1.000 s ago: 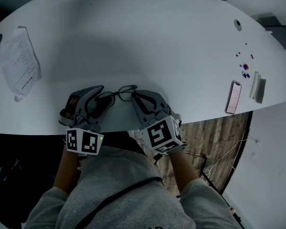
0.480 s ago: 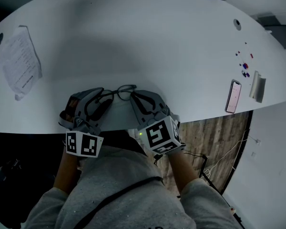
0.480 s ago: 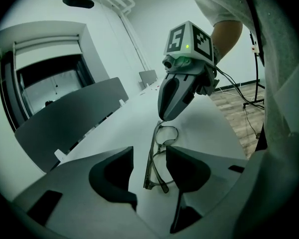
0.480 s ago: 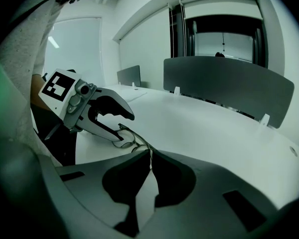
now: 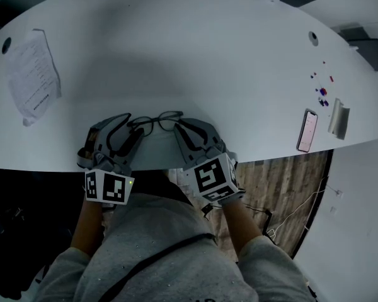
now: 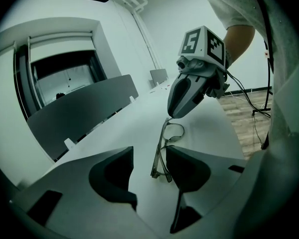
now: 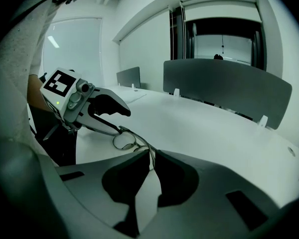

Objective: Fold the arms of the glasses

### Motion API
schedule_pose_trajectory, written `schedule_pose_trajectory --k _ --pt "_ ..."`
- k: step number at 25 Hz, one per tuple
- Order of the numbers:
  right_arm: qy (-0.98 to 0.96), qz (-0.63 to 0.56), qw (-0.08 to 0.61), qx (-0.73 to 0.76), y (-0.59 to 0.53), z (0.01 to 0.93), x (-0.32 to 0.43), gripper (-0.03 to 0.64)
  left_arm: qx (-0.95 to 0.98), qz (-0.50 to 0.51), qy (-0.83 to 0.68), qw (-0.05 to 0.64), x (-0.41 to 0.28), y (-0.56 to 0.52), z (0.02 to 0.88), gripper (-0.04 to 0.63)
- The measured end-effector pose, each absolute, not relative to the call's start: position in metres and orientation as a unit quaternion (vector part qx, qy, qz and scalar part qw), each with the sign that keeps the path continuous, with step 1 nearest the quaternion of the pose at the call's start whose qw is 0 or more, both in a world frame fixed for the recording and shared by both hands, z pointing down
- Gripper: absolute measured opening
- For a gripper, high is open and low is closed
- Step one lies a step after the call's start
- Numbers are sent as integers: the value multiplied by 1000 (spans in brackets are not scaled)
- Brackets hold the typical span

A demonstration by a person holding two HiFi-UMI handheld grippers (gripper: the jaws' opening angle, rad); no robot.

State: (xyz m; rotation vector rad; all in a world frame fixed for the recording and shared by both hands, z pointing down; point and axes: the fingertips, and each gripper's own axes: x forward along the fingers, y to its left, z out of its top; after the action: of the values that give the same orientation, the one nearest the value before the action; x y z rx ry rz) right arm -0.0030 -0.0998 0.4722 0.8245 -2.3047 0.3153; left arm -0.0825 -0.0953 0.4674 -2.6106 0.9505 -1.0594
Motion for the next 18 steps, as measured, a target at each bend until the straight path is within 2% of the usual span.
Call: schedule_pose_trajectory --k 9,11,14,18 --pt "-888 107 297 336 -94 451 0 31 -883 -294 364 22 -88 -82 449 216" --pt "-891 103 286 337 -88 445 -1 30 -887 -272 373 15 -88 -78 440 180" --pt "-898 104 268 332 -74 435 -5 29 -890 -242 387 6 -86 -68 429 89" --pt "-904 114 241 334 -54 420 -7 29 -898 -217 382 2 -75 -47 414 36"
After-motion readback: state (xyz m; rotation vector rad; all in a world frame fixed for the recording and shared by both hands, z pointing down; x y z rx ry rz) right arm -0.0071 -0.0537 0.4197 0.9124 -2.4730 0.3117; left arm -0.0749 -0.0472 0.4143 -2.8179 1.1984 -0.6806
